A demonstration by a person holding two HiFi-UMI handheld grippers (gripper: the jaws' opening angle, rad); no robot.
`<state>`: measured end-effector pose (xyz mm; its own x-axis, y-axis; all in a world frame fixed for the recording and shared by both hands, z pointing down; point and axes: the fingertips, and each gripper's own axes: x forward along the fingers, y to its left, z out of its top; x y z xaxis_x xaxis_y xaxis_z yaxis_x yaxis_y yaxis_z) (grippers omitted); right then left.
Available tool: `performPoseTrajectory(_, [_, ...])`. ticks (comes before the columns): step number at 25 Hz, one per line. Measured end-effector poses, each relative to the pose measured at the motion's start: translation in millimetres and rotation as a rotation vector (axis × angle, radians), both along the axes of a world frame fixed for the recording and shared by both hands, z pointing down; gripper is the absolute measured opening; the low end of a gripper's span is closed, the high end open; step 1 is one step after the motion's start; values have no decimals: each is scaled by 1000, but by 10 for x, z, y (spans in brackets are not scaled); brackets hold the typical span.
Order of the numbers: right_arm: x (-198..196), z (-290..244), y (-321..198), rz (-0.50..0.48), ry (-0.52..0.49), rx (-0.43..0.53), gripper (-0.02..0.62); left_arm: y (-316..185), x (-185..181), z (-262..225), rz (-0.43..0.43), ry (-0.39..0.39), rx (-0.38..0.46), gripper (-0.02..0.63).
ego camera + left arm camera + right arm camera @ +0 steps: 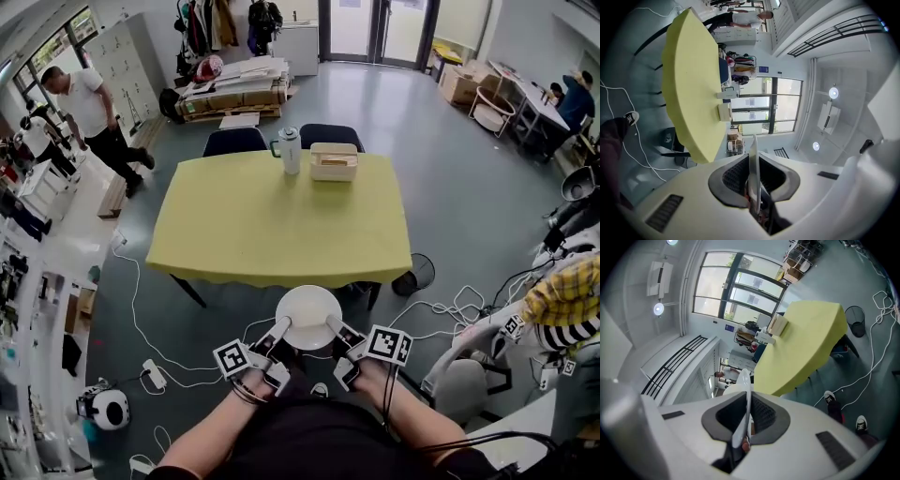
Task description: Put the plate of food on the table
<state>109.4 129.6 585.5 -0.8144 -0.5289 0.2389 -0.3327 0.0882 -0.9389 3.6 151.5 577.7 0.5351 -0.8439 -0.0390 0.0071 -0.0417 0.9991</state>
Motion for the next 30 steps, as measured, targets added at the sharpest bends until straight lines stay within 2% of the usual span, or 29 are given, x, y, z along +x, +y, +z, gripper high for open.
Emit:
performPoseTrajectory(11, [-164, 20, -989, 45, 16, 13, 28, -1048, -173, 26, 51, 7, 14, 54])
performPoseTrajectory(30, [-1027, -193, -3227, 144, 54, 10, 28, -3385, -1039, -180, 167, 17, 7, 54])
